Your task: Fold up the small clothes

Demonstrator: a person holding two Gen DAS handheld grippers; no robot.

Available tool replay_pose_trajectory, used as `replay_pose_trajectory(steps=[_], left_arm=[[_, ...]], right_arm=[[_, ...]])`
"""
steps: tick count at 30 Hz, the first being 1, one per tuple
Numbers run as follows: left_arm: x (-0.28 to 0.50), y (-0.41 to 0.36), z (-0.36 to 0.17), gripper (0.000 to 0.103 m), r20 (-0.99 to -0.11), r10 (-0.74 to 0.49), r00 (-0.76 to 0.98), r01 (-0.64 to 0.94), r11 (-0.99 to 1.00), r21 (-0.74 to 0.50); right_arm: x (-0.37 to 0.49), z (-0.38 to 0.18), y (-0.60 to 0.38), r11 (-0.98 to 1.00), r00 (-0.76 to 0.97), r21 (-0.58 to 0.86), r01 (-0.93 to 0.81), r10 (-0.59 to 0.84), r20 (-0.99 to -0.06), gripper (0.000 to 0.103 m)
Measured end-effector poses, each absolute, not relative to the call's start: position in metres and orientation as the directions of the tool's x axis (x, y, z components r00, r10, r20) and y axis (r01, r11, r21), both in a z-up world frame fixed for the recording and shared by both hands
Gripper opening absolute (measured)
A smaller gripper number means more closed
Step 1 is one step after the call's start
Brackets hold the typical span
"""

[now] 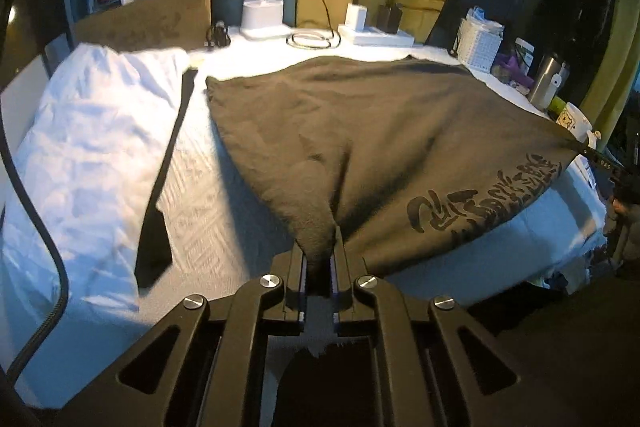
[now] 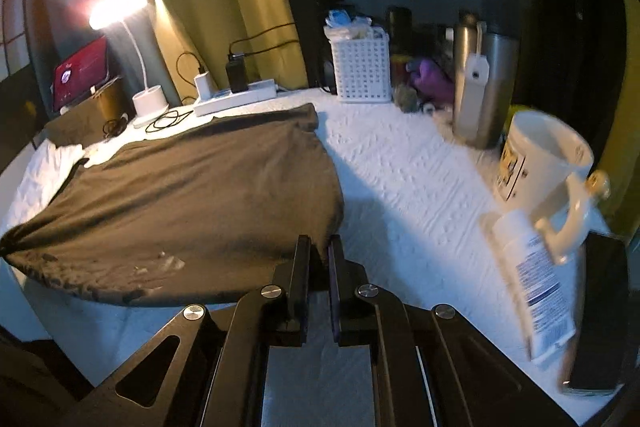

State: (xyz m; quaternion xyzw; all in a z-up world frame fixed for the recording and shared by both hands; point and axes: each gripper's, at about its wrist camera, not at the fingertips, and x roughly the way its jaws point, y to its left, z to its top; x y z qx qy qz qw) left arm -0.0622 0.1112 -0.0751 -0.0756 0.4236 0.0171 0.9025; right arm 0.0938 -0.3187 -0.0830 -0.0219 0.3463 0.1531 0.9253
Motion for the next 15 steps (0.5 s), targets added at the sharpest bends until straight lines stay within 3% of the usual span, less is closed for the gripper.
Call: replay_pose_trajectory(steps=[10,15], left_arm=[[-0.063,0.117,-0.123,0.008,-0.848,-0.094,0.521,-0.095,0.981,-0.167],[-0.065,0.122,-0.122,0.018,-0.848,-0.099,0.52,-0.068,0.985,-0.157]], right_arm=[[0.068,-0.131,-0.332,0.967,0.644,0.094,-0.238,0.23,-0.73,0.007],[0.061,-0.131,-0.334,0.971,0.651,0.085,-0.226,0.215,-0.728,0.007]])
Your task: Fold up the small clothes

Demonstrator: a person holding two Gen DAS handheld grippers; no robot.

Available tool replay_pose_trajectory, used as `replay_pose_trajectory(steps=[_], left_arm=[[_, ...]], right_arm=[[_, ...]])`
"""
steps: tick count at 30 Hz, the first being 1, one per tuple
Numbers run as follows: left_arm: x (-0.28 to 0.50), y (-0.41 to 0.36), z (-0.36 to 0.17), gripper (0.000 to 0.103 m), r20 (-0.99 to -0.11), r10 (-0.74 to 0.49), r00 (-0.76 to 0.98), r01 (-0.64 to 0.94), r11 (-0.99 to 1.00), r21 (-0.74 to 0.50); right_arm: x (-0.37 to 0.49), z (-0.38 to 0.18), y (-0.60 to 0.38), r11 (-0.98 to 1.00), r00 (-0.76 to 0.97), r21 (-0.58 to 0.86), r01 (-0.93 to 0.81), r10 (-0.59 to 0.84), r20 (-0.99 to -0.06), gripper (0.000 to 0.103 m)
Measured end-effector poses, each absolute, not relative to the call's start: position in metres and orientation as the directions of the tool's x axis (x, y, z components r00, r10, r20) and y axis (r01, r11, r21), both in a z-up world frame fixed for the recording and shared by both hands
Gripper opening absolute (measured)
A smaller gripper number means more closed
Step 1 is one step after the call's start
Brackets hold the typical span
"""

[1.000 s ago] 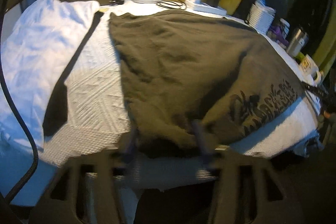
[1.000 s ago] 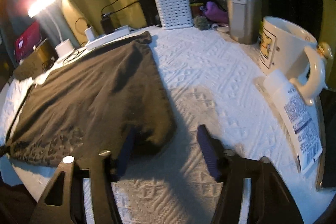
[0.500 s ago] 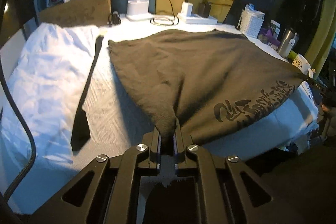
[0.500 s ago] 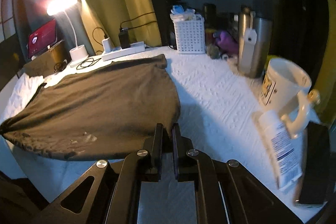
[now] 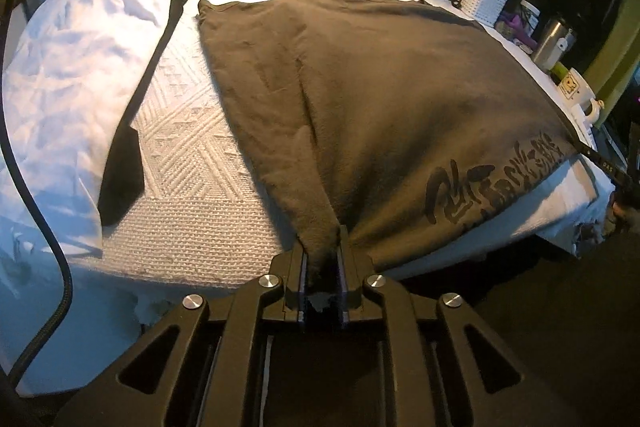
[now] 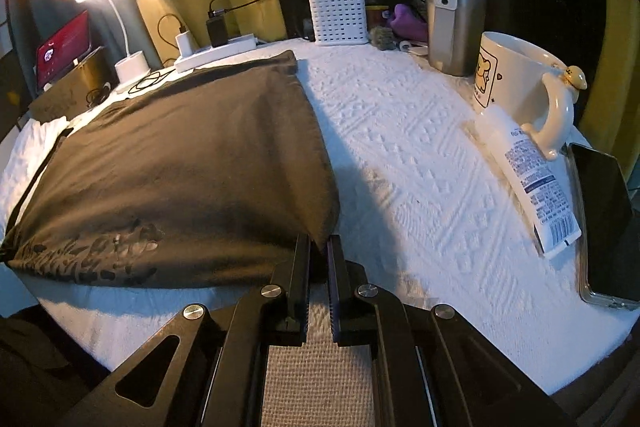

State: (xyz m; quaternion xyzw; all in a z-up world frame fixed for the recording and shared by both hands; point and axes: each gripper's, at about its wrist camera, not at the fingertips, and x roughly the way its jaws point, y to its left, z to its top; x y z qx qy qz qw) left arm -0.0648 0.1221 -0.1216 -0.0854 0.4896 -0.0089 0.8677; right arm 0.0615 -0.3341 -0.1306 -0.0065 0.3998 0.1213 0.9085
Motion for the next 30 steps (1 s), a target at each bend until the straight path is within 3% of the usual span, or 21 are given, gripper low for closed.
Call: replay_pose_trajectory(steps=[2,12,16,20,25,27,30], left_arm=[[-0.065,0.127,-0.12,0.038,-0.851,-0.062,0.522,-0.088,0.988,-0.127],[-0.061,0.145,-0.074,0.043,-0.771,0.117,0.626,-0.113,0.992,0.059],[-0.044,0.137,-0.066,0.059,-0.73,0.101,0.676,-0.093,0.994,0.052],[-0.01,0.117,-0.078,0.059,-0.734,0.018,0.679,-0.029,1.0,-0.002],[0.029,0.092,-0.099,0.059,-0.753,-0.045,0.657,0.037,0.999,-0.027],[0.038,0.086,-0.104,0.059,-0.762,-0.064,0.644,0.042,0.998,-0.048],[0.043,0.078,-0.112,0.059,-0.773,-0.071,0.63,0.051,0.997,-0.05]], right_arm=[[0.062,-0.131,-0.334,0.971,0.649,0.081,-0.225,0.212,-0.731,0.007],[0.065,-0.131,-0.334,0.973,0.649,0.074,-0.22,0.203,-0.734,0.007],[0.064,-0.131,-0.334,0.973,0.651,0.067,-0.219,0.197,-0.734,0.008],[0.065,-0.131,-0.332,0.974,0.649,0.057,-0.217,0.188,-0.737,0.008],[0.067,-0.131,-0.334,0.98,0.649,0.06,-0.192,0.173,-0.741,0.022],[0.069,-0.131,-0.337,0.984,0.649,0.054,-0.17,0.153,-0.745,0.036],[0.07,-0.131,-0.34,0.985,0.647,0.048,-0.165,0.144,-0.749,0.043]])
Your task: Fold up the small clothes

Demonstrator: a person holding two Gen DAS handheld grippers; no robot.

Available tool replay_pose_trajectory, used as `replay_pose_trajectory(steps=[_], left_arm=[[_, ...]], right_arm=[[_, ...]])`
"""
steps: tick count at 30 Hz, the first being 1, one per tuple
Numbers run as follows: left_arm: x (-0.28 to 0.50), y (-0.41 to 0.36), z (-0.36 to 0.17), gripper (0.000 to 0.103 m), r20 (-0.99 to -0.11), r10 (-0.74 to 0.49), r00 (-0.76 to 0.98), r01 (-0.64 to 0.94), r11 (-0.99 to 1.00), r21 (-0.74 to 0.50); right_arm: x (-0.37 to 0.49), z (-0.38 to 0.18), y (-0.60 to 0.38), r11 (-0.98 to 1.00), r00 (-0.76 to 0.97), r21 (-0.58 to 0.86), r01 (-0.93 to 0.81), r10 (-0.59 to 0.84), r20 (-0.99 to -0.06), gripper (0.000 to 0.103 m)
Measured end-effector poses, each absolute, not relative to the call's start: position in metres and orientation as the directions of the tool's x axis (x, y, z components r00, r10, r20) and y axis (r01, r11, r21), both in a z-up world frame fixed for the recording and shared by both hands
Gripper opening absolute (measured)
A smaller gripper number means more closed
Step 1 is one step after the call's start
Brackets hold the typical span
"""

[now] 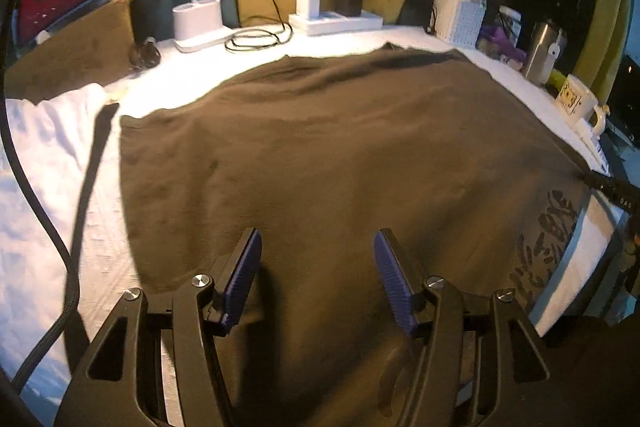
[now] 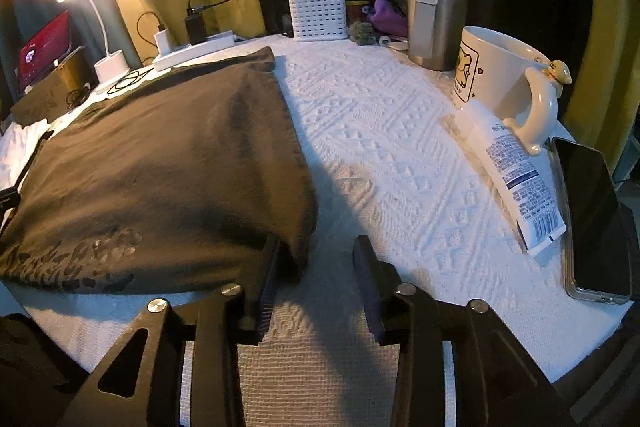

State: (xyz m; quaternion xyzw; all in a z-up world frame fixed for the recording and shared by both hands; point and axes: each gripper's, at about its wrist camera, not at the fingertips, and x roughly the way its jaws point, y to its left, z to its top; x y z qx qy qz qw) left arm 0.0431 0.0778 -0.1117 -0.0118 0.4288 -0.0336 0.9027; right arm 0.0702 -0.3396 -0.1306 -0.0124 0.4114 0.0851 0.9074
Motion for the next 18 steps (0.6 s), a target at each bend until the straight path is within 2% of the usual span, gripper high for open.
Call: replay_pose_trajectory(steps=[2,6,10,18], left_arm=[[0.044,0.077,-0.12,0.059,-0.787,-0.067,0.613,0.044,0.998,-0.051],[0.037,0.082,-0.127,0.06,-0.788,-0.069,0.611,0.033,0.998,-0.062],[0.028,0.087,-0.132,0.068,-0.788,-0.062,0.613,0.027,0.998,-0.057],[0.017,0.092,-0.13,0.069,-0.79,-0.047,0.611,0.036,0.999,-0.032]], right_arm=[[0.072,-0.131,-0.34,0.987,0.647,0.031,-0.159,0.128,-0.752,0.047],[0.074,-0.132,-0.339,0.987,0.649,0.023,-0.161,0.123,-0.751,0.049],[0.076,-0.131,-0.338,0.989,0.644,0.021,-0.148,0.112,-0.756,0.05],[0.074,-0.125,-0.337,0.992,0.652,0.006,-0.128,0.088,-0.753,0.05]])
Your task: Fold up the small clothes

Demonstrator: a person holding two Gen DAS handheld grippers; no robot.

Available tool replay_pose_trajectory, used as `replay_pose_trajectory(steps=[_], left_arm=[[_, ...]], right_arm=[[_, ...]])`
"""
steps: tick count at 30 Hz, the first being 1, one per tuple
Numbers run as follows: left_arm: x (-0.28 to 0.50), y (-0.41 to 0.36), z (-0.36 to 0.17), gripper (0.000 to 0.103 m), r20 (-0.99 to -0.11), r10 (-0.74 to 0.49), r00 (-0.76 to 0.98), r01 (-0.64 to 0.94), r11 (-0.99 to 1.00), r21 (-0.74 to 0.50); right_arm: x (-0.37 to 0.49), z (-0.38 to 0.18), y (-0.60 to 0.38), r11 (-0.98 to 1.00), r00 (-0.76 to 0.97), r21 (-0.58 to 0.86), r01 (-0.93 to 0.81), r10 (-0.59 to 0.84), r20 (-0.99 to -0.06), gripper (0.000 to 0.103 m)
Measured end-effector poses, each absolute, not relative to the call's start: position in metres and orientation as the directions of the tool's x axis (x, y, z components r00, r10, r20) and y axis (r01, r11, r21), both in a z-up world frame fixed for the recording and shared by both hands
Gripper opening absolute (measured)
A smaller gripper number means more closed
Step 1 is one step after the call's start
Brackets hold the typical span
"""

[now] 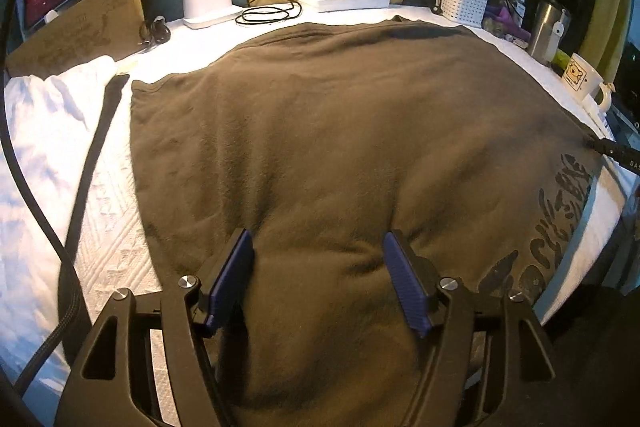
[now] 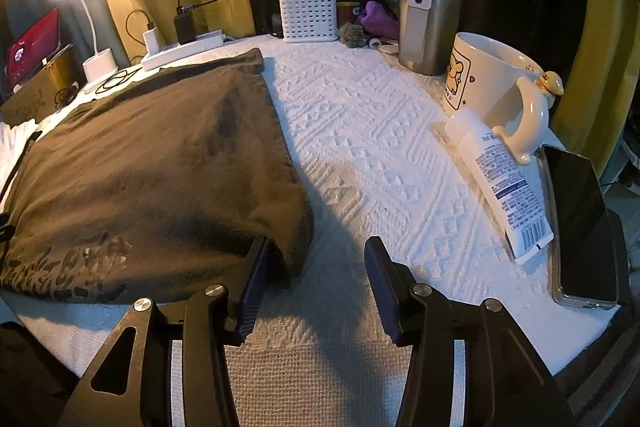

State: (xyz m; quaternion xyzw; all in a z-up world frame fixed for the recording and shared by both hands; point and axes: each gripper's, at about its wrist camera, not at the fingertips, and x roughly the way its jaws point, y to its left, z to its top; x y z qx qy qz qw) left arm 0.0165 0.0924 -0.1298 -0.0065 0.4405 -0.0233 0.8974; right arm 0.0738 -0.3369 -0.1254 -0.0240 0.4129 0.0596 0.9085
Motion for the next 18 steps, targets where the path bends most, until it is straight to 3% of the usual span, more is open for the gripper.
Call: replay_pose_trajectory(steps=[8,10,12,18], left_arm=[[0.013,0.104,-0.085,0.069,-0.675,-0.025,0.737,-0.035,0.997,-0.076],[0.013,0.103,-0.078,0.069,-0.647,-0.029,0.762,-0.039,0.995,-0.09],[0.016,0.1,-0.076,0.069,-0.639,-0.046,0.768,-0.036,0.993,-0.115],[0.018,0.079,-0.073,0.069,-0.635,-0.09,0.767,0.011,0.992,-0.128]], right_arm=[[0.072,-0.109,-0.34,0.992,0.678,0.012,-0.125,0.095,-0.729,0.051],[0.072,-0.101,-0.338,0.992,0.694,0.018,-0.123,0.1,-0.713,0.055],[0.071,-0.094,-0.334,0.991,0.707,0.022,-0.129,0.107,-0.699,0.07],[0.062,-0.098,-0.327,0.986,0.699,0.066,-0.15,0.153,-0.699,0.073]])
